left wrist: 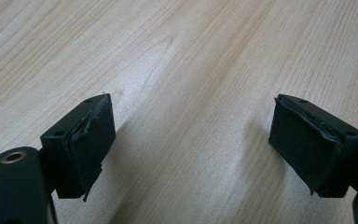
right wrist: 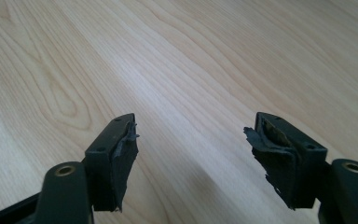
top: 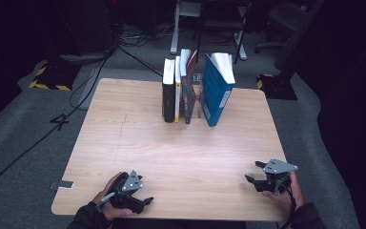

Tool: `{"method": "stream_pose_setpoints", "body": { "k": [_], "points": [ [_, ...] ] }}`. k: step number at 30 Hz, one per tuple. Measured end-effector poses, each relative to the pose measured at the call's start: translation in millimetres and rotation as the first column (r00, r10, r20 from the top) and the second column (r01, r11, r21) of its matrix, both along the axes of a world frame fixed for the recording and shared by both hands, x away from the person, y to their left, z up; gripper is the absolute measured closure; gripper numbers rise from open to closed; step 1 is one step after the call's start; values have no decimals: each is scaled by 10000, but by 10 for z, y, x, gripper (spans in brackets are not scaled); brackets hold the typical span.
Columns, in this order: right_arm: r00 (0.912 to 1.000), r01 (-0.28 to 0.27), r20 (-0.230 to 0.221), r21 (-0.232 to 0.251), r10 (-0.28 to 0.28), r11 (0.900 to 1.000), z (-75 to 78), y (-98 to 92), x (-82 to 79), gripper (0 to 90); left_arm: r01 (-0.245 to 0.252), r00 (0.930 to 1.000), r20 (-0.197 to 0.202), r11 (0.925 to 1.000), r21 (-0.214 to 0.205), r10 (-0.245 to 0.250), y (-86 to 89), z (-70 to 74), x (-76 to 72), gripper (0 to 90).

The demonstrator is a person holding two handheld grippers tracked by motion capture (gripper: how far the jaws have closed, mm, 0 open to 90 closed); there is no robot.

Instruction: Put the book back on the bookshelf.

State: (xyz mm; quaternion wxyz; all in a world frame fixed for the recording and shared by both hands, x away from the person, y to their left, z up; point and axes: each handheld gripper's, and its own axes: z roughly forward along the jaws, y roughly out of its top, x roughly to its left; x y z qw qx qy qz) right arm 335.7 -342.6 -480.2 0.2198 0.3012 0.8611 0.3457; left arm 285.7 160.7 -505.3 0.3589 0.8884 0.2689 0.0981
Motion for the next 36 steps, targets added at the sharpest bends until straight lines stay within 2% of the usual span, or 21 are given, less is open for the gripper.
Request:
{"method": "stream_pose_setpoints", "body": {
  "k": [8, 15, 17, 19, 23, 36],
  "points": [
    [9978, 590, -354, 646, -568, 9962, -112, -253, -101, 296, -50, 10000, 20, 10000, -4, 50, 1, -1, -3, 148],
    [9936, 1020, -550, 724, -982, 9921, -199, -355, -144, 285, -82, 10000, 13, 10000, -8, 82, 2, -1, -5, 148],
    [9915, 1164, -706, 996, -1096, 9882, -234, -392, -149, 270, -67, 10000, 22, 10000, 0, 67, 7, 0, -2, 150],
    [9874, 1467, -753, 1031, -1393, 9838, -238, -407, -145, 256, -59, 10000, -11, 10000, -20, 59, 7, 0, 1, 150],
    [9834, 1580, -1095, 1229, -1448, 9798, -243, -430, -126, 259, -44, 10000, -13, 10000, -33, 44, 6, -2, 9, 150],
    [9824, 1629, -1117, 1216, -1495, 9791, -244, -406, -107, 247, -157, 9999, 46, 9999, -22, 157, 17, -2, -3, 156]
  ]
}}
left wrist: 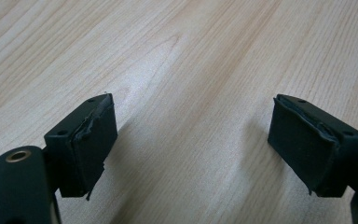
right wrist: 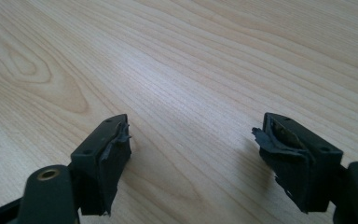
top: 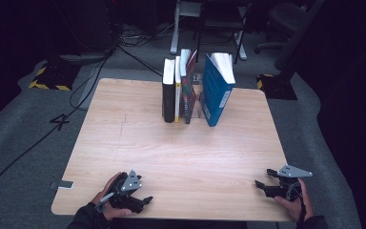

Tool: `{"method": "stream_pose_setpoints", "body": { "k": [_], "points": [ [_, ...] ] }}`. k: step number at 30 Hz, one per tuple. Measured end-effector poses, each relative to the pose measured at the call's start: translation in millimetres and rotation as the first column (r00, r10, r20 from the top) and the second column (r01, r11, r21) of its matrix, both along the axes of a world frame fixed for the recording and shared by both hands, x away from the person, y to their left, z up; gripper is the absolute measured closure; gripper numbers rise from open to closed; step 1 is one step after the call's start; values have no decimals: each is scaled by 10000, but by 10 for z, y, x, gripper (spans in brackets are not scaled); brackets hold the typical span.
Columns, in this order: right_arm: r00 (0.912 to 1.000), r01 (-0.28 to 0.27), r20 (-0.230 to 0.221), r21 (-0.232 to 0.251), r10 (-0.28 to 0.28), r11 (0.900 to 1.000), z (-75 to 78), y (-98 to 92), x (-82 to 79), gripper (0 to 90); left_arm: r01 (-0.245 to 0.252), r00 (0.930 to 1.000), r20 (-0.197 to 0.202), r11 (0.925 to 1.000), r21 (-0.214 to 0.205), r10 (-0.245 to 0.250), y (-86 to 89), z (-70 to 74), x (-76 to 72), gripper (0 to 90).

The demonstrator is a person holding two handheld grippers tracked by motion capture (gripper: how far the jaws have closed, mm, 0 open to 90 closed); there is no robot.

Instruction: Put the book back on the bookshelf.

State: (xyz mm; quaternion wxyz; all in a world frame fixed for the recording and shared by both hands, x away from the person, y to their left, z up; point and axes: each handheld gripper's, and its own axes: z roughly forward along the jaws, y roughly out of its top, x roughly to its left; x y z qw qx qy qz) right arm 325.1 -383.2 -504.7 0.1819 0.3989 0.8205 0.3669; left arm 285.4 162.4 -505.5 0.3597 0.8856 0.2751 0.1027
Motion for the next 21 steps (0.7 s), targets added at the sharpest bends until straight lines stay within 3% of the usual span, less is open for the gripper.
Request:
{"method": "stream_pose_setpoints", "body": {
  "k": [21],
  "points": [
    [9999, 105, -5, 10, -105, 9999, 0, 13, 10, 247, 8, 10000, -51, 10000, -6, -8, -2, 1, 15, 155]
  ]
}}
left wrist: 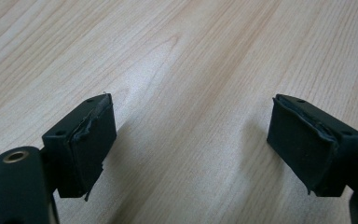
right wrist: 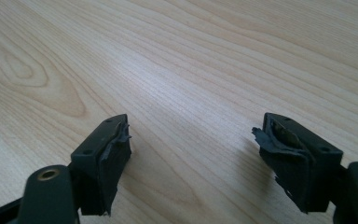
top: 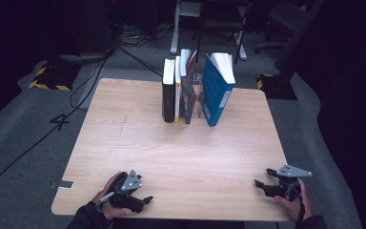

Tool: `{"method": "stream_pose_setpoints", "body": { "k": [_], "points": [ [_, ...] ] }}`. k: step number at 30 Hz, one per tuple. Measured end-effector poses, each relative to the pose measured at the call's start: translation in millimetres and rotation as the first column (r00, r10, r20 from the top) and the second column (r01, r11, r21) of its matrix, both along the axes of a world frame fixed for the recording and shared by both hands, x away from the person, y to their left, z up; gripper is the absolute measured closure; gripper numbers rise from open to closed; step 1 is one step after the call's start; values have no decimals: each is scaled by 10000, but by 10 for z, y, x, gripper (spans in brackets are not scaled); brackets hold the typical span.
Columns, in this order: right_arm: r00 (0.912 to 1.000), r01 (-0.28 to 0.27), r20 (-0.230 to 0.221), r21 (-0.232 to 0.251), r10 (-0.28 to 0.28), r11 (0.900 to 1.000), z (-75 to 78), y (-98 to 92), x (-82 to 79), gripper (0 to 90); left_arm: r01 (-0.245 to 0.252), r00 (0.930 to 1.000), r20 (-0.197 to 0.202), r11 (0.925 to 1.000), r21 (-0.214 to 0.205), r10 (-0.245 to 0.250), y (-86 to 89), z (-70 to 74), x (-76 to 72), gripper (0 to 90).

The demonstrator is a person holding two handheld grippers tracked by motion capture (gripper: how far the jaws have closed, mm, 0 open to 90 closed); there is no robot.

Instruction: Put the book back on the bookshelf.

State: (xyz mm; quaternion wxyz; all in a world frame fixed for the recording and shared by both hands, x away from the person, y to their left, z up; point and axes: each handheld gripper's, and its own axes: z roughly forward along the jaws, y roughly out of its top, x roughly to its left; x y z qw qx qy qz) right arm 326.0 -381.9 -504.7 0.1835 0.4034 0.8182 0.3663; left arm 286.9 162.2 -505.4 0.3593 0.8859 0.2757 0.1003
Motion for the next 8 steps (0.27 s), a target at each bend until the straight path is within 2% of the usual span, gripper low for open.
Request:
{"method": "stream_pose_setpoints", "body": {
  "k": [8],
  "points": [
    [10000, 4, -3, 0, -4, 10000, 0, 0, 0, 247, -36, 10000, 17, 10000, 4, 36, -3, 0, 6, 154]
  ]
}}
